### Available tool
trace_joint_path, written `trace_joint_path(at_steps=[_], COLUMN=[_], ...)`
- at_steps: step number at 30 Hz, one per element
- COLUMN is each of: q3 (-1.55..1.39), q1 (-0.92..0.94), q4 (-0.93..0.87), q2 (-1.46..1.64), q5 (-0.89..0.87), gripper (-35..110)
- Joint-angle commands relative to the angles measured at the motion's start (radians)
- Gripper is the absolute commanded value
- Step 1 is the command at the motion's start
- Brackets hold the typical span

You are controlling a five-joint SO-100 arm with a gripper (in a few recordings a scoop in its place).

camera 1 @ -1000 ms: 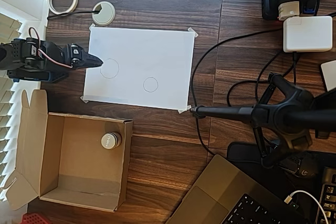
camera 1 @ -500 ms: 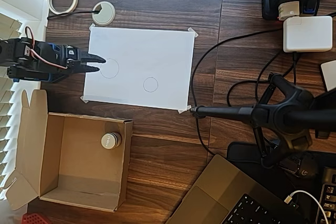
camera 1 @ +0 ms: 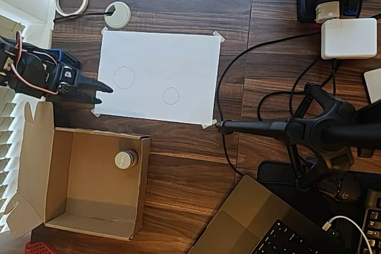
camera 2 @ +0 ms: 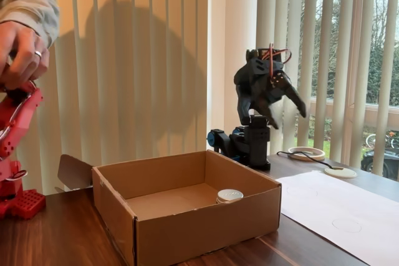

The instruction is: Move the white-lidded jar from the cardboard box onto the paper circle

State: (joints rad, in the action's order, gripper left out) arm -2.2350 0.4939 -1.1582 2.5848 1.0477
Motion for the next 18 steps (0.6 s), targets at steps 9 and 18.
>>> trace_joint_path(at_steps=[9,18], q3=[0.190,0.359], q1=[0.341,0.396], q4=[0.247,0.446], q2=[-0.327,-0.727], q5=[0.442,0.589], gripper=[35,35])
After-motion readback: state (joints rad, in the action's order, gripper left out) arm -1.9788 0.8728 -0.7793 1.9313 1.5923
